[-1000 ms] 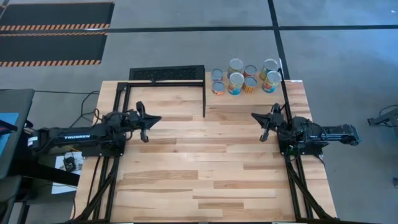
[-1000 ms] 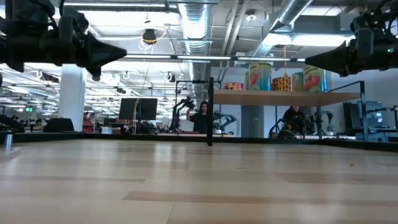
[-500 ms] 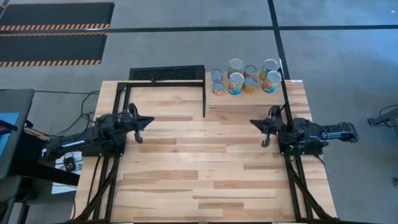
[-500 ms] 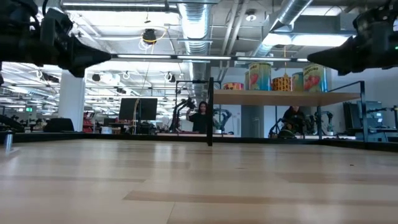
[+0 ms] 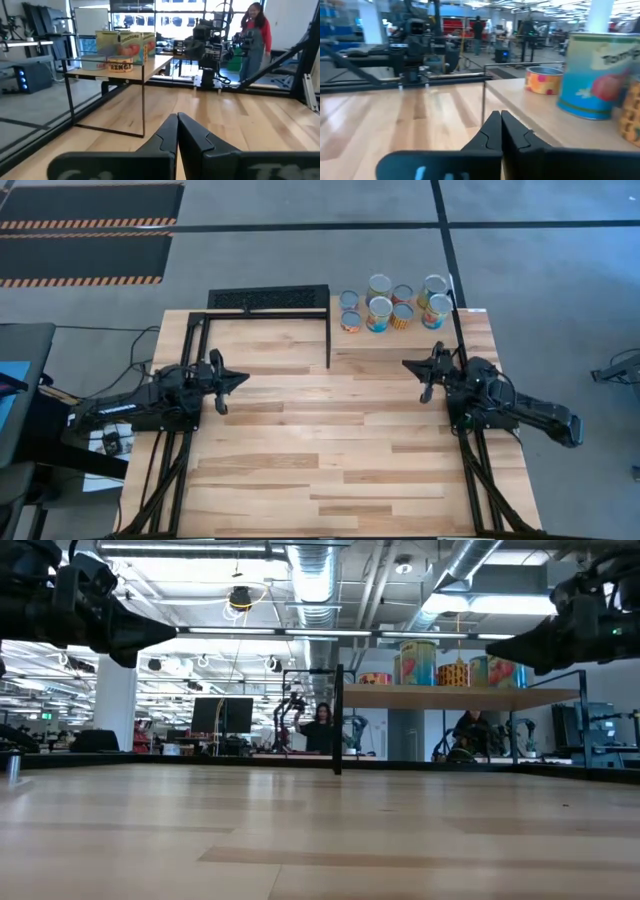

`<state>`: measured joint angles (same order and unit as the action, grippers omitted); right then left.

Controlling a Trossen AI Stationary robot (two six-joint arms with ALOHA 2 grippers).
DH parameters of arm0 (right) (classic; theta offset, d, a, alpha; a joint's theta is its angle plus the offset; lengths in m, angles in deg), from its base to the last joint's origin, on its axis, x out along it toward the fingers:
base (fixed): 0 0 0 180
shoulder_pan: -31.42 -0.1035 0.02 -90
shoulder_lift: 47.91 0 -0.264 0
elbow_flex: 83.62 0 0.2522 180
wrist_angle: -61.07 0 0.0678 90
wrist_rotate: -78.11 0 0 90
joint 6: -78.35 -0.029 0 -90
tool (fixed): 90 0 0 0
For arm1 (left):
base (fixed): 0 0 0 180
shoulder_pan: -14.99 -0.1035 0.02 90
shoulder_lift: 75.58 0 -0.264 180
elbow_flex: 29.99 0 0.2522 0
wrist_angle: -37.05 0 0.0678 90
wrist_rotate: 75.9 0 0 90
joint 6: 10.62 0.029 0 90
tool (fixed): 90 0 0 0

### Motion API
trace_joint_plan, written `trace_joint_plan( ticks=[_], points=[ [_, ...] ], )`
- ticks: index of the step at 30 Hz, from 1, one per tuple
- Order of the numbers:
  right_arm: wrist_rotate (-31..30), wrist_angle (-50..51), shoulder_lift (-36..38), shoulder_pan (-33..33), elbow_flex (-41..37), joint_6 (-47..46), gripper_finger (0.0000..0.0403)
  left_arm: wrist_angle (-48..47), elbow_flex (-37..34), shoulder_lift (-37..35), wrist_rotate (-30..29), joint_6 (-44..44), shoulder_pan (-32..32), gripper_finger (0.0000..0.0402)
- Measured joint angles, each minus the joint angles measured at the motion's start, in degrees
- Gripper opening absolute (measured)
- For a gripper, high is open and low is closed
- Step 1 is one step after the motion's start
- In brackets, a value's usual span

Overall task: Pick and place cans onto a shelf
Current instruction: Return to Home Position

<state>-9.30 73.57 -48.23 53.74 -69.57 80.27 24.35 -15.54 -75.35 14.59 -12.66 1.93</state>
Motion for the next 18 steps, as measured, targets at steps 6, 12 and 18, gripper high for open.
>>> trace_joint_plan(
  ticks=[6, 12, 18],
  points=[
    [0.2, 0.0, -0.6, 4.1, 0.0, -0.6, 0.0036, -0.1, 0.0, 0.0, -1.1, -1.9, 0.4, 0.0],
    [0.3, 0.0, -0.9, 4.9, 0.0, -0.5, 0.0046, -0.1, 0.0, 0.0, -1.2, -2.4, 0.4, 0.0],
    [0.3, 0.0, -0.9, 4.8, 0.0, -0.4, 0.0048, -0.1, 0.0, 0.0, -1.2, -3.0, 0.4, 0.0]
  ],
)
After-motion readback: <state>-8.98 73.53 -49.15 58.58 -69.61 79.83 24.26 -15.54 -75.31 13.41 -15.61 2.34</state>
